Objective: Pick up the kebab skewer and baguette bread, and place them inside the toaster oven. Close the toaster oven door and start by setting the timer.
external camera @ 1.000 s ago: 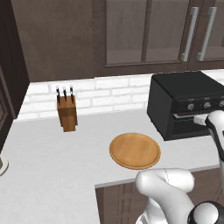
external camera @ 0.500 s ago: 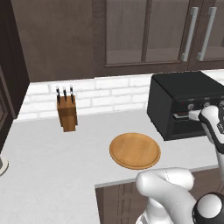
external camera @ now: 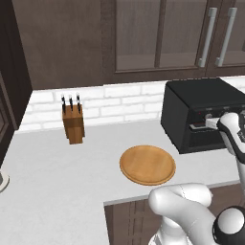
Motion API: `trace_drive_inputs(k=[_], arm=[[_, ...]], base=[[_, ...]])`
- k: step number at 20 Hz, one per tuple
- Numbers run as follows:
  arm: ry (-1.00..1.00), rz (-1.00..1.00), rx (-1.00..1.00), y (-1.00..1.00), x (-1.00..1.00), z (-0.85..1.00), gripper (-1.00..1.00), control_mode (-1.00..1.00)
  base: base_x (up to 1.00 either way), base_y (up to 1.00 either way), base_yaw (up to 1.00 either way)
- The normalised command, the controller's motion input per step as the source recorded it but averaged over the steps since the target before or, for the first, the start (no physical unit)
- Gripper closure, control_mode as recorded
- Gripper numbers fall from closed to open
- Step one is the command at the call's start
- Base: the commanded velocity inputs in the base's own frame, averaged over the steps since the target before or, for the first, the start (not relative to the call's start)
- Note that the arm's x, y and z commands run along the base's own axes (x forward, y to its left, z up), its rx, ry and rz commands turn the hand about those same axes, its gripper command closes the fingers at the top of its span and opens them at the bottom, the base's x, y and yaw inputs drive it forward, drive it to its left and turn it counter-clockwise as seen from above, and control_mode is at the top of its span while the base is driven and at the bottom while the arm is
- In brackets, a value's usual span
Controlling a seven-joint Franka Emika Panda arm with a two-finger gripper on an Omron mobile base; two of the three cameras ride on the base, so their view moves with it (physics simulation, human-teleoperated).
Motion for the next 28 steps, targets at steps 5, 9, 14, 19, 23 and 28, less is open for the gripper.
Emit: trace_drive_inputs(k=[5, 9, 14, 19, 23, 28], arm=[[0.0, 0.0, 0.0, 0.02, 0.21, 0.0, -1.0, -1.0], [-0.01, 0.0, 0.0, 0.02, 0.23, -0.04, -1.0, -1.0], [0.0, 0.0, 0.0, 0.07, 0.16, -0.09, -1.0, -1.0], [0.0, 0.0, 0.0, 0.0, 0.02, -0.07, -1.0, -1.0], [0.0, 0.0, 0.0, 0.0, 0.0, 0.0, -1.0, -1.0], [0.0, 0.0, 0.0, 0.0, 0.01, 0.0, 1.0, -1.0]], base=[[0.0, 0.0, 0.0], [0.0, 0.0, 0.0], [0.0, 0.0, 0.0], [0.0, 0.0, 0.0], [0.0, 0.0, 0.0], [0.0, 0.0, 0.0]])
